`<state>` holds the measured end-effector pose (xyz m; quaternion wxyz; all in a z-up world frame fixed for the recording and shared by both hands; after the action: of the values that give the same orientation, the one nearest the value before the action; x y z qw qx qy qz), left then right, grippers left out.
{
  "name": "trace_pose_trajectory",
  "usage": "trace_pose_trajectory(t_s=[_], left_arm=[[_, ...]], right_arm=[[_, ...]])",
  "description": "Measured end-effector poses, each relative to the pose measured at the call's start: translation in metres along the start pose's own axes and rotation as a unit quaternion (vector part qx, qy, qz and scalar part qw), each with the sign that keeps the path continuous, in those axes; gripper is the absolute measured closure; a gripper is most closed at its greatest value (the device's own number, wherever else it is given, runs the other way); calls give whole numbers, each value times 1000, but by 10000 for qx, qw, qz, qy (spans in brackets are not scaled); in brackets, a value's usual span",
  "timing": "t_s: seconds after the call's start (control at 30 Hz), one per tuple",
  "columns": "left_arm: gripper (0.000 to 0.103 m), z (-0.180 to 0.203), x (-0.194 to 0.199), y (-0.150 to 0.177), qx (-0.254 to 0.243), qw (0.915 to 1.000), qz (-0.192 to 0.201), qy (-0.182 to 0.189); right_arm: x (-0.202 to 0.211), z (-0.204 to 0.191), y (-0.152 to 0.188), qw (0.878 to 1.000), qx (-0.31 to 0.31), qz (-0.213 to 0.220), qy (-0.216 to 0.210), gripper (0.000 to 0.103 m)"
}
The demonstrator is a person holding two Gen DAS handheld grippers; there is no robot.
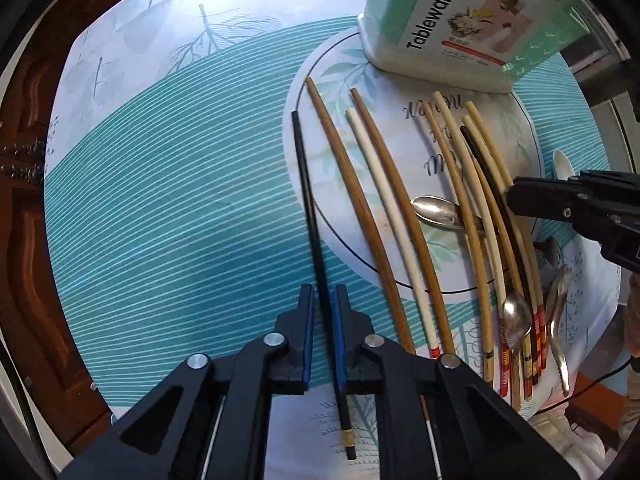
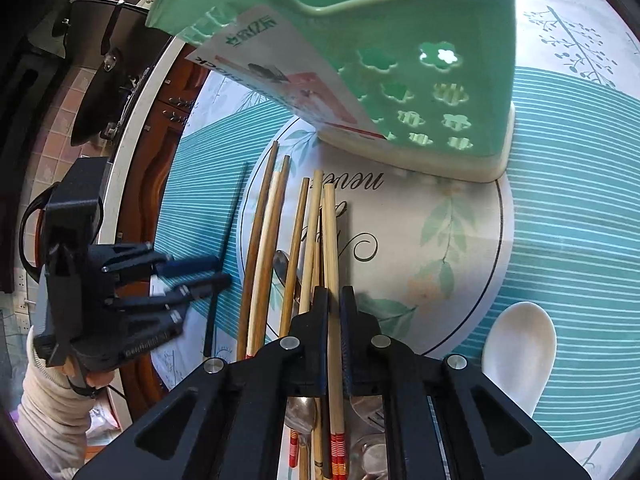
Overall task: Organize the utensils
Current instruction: 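Lower and close the left tool on a black chopstick while the right tool grasps a wooden chopstick, then lift both held chopsticks upright and carry them over the green holder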
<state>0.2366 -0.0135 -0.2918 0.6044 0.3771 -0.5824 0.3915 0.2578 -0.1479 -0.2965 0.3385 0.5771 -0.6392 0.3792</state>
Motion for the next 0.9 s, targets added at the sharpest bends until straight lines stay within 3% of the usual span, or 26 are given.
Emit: trace_pose_trajectory(t_s=[0.23, 0.43, 0.57, 0.77, 0.9], left_arm=[[100, -13, 8, 12, 354, 9988, 292, 158], [100, -10, 41, 25, 401, 9937, 1046, -45], [100, 5, 78, 27, 217, 9811, 1862, -489], [100, 20, 134, 31, 183, 9596, 2762, -505], [100, 34, 158, 31, 121, 9502, 3078, -475]], right_arm=[[4, 1, 2, 9999, -69, 100, -57, 97], [32, -7, 9, 9987, 64, 487, -132, 97], [58, -20, 15, 9951, 266, 948, -107, 97], [94, -39, 25, 9873, 450, 1521, -58, 97], [118, -51, 32, 9820, 570, 1803, 3, 97]])
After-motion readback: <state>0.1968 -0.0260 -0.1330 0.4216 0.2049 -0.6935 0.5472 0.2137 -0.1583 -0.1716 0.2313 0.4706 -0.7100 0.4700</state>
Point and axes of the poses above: each gripper's, at about its wrist camera, not at the fingertips, and x roughly against the way its jaws point, z to its right, y to its underside, the point moved 9 cm from there along -x, roughly the way its jaws point, and after that the axes turned 4 degrees about -x, right-handed, at the moved point
